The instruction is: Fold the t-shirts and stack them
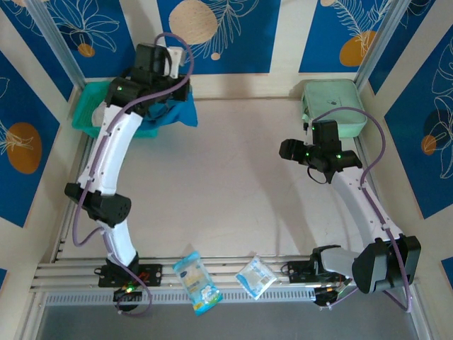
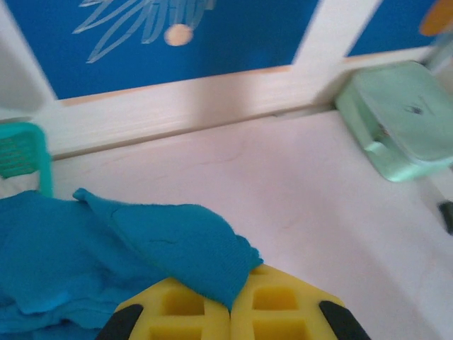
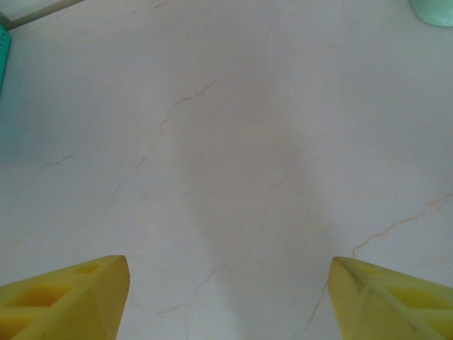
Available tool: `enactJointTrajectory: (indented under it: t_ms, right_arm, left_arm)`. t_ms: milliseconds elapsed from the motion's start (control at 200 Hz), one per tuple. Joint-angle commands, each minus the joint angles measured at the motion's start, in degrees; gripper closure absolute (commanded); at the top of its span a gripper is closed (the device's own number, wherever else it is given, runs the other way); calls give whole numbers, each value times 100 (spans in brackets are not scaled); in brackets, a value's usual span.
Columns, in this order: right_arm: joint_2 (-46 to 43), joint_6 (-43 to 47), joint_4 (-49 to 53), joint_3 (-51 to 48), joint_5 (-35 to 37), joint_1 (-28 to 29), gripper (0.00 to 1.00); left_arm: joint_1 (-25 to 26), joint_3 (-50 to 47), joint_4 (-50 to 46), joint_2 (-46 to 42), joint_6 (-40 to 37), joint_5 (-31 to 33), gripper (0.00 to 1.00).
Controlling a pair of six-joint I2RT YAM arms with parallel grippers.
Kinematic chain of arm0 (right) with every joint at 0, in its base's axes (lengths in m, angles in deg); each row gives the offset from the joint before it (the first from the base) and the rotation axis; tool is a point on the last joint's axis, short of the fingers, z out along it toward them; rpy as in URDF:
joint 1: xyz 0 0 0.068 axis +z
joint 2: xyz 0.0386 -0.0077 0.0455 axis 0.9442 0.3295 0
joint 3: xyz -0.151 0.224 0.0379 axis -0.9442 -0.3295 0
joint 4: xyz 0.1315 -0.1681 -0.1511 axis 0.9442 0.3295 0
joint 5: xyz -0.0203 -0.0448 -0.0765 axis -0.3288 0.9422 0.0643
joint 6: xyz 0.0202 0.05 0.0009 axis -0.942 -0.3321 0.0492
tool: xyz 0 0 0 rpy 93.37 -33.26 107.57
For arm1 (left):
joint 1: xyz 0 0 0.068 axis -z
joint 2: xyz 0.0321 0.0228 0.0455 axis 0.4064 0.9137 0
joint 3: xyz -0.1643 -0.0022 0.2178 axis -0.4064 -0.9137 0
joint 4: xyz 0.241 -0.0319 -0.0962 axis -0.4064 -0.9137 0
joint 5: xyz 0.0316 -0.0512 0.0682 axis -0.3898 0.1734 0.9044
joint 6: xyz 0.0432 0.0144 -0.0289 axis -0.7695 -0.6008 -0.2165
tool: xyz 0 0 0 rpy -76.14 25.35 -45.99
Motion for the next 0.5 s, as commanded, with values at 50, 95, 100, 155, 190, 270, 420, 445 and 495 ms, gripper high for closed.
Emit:
enactJointTrajectory:
  t_ms: [50, 95, 100, 155, 190, 270, 420, 445, 495]
  right_arm:
    - [-123, -100, -72, -108, -97, -29, 25]
    - [-137, -131, -54, -112, -70, -50, 25]
    - [-139, -131, -49, -115, -69, -48, 25]
    - [-162, -146, -45, -140, -59, -74, 25]
    - [-190, -149, -53, -157, -39, -80, 25]
    - [-258, -196, 4, -171, 130, -119, 25]
    - [-374, -416, 349, -113, 703, -238, 25]
    - [-395, -436, 394, -125, 746, -273, 25]
    - [-429, -484, 482, -139, 854, -336, 25]
  left_arm:
    - [696, 5, -198, -312, -199, 156, 100]
    - [914, -73, -224, -281, -164, 170, 100]
    - [927, -84, -218, -278, -164, 170, 100]
    - [1257, -286, -139, -258, -112, 186, 100]
    - [1489, -454, -14, -251, -84, 212, 100]
    - [2097, -897, 410, -212, -68, 286, 100]
    - [3023, -1370, 971, 217, -35, 518, 100]
    - [3129, -1449, 1055, 313, -31, 563, 100]
    - [3274, -1638, 1250, 481, 22, 575, 100]
